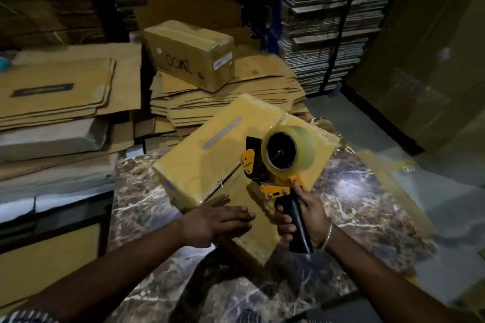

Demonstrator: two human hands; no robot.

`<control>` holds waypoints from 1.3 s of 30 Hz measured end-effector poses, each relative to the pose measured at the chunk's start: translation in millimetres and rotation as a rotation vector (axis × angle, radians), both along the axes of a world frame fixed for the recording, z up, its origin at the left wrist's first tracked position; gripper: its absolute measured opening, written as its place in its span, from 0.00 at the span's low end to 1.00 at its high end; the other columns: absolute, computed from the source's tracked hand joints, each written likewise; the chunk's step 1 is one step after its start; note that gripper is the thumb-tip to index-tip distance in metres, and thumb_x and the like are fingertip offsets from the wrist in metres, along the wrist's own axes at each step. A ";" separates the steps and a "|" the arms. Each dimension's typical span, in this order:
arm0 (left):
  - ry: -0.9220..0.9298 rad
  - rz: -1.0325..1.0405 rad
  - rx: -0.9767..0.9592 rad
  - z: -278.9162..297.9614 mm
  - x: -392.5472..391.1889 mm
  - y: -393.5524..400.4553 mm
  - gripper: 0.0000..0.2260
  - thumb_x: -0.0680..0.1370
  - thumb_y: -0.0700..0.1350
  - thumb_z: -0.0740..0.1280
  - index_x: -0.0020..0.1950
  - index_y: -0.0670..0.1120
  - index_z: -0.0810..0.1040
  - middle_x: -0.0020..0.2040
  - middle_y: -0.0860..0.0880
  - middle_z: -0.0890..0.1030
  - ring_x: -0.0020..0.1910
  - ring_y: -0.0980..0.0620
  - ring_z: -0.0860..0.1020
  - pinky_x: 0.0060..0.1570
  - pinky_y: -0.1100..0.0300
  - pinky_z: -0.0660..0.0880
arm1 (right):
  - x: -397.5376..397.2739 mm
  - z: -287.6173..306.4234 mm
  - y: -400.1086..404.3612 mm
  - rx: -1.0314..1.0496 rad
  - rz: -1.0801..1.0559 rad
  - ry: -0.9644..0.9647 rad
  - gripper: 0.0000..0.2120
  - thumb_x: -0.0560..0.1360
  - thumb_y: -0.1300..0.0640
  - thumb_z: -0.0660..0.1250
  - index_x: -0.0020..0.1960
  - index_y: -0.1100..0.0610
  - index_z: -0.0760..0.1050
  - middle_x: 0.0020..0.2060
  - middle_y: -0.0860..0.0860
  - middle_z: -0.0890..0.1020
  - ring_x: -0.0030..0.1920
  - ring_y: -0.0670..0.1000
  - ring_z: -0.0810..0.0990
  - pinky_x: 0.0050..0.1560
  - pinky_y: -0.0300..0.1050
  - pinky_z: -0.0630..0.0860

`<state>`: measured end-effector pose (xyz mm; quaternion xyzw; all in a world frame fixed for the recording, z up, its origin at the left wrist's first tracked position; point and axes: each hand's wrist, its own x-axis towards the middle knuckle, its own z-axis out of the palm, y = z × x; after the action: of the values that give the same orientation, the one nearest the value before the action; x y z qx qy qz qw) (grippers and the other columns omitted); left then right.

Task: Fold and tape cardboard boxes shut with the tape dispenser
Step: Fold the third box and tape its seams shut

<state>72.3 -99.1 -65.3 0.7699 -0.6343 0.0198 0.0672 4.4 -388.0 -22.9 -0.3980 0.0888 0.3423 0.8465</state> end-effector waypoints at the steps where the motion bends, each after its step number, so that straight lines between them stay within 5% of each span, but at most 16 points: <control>1: -0.005 0.013 -0.004 -1.1 -3.3 8.0 0.23 0.84 0.49 0.48 0.78 0.49 0.66 0.80 0.52 0.61 0.79 0.52 0.59 0.74 0.41 0.56 | 0.7 -1.6 5.6 0.010 0.019 0.003 0.34 0.64 0.29 0.74 0.41 0.61 0.73 0.27 0.53 0.69 0.22 0.51 0.70 0.25 0.42 0.71; 6: 0.102 0.176 0.008 -4.5 -28.9 38.3 0.30 0.79 0.60 0.55 0.81 0.54 0.60 0.82 0.56 0.55 0.81 0.50 0.51 0.74 0.35 0.45 | 3.4 -6.1 32.3 0.050 0.107 0.008 0.34 0.64 0.31 0.76 0.42 0.62 0.73 0.27 0.53 0.70 0.22 0.51 0.71 0.26 0.42 0.71; 10: 0.333 0.459 -0.304 -17.6 -58.4 36.2 0.32 0.80 0.70 0.48 0.80 0.56 0.62 0.81 0.58 0.56 0.82 0.49 0.47 0.75 0.49 0.32 | 4.4 -2.8 49.3 0.054 0.125 0.018 0.33 0.64 0.32 0.77 0.41 0.62 0.73 0.27 0.53 0.69 0.22 0.52 0.70 0.26 0.42 0.67; 13: 0.583 0.707 -0.639 -29.8 -74.3 20.3 0.30 0.80 0.67 0.57 0.79 0.55 0.64 0.81 0.58 0.57 0.81 0.51 0.48 0.77 0.51 0.42 | 6.8 -1.5 58.1 0.039 0.127 0.019 0.33 0.63 0.32 0.77 0.41 0.62 0.73 0.27 0.53 0.69 0.22 0.51 0.69 0.26 0.43 0.65; 17: 0.790 1.039 -0.998 -39.9 -95.3 -13.3 0.38 0.77 0.62 0.65 0.82 0.54 0.51 0.82 0.58 0.47 0.81 0.57 0.45 0.78 0.50 0.49 | 13.9 -0.9 65.5 0.020 0.117 0.031 0.35 0.59 0.32 0.80 0.40 0.62 0.72 0.27 0.53 0.67 0.21 0.51 0.68 0.25 0.41 0.66; 19: 0.911 1.163 -1.123 -42.8 -100.5 -32.8 0.42 0.74 0.64 0.68 0.80 0.62 0.45 0.80 0.64 0.42 0.80 0.59 0.43 0.79 0.48 0.49 | 18.4 -3.3 66.8 0.009 0.135 0.033 0.35 0.60 0.31 0.78 0.40 0.62 0.72 0.28 0.53 0.66 0.22 0.51 0.68 0.26 0.42 0.67; 22: 1.145 1.246 -1.275 -51.1 -97.6 -51.5 0.43 0.70 0.68 0.73 0.74 0.77 0.46 0.81 0.64 0.47 0.81 0.54 0.49 0.76 0.40 0.57 | 25.5 -6.5 66.6 -0.018 0.180 0.015 0.35 0.62 0.29 0.76 0.40 0.62 0.73 0.28 0.54 0.66 0.22 0.51 0.67 0.27 0.42 0.66; 26: 1.263 1.369 -1.403 -54.9 -90.3 -59.1 0.41 0.64 0.72 0.73 0.70 0.81 0.53 0.80 0.56 0.59 0.78 0.49 0.62 0.75 0.41 0.62 | 32.4 -8.6 64.4 -0.013 0.257 0.025 0.35 0.61 0.30 0.76 0.40 0.62 0.73 0.27 0.53 0.67 0.22 0.51 0.68 0.27 0.42 0.67; 32: 1.283 1.505 -1.420 -47.0 -94.6 -64.0 0.38 0.67 0.72 0.70 0.75 0.73 0.58 0.76 0.54 0.69 0.73 0.51 0.70 0.73 0.42 0.66 | 40.7 -6.1 61.1 -0.004 0.370 0.056 0.35 0.56 0.30 0.79 0.39 0.62 0.75 0.27 0.53 0.68 0.22 0.51 0.68 0.26 0.41 0.68; 36: 1.314 1.569 -1.242 -27.3 -95.1 -62.6 0.25 0.81 0.62 0.61 0.77 0.65 0.58 0.67 0.56 0.77 0.65 0.53 0.75 0.69 0.49 0.68 | 42.4 -6.4 59.9 0.049 0.403 0.075 0.36 0.56 0.32 0.80 0.40 0.63 0.74 0.26 0.54 0.69 0.21 0.51 0.70 0.24 0.42 0.72; 39: 1.142 1.661 -1.122 -11.1 -94.1 -58.0 0.27 0.83 0.61 0.57 0.79 0.52 0.62 0.74 0.48 0.70 0.73 0.46 0.69 0.75 0.46 0.62 | 46.2 -6.0 58.4 0.046 0.449 0.062 0.37 0.56 0.32 0.80 0.40 0.63 0.73 0.26 0.54 0.69 0.21 0.51 0.69 0.24 0.42 0.71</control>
<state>-21.8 -157.1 -76.4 0.7086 0.2890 -0.0142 0.6436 50.6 -329.6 -28.9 -0.3776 0.0162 0.5361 0.7548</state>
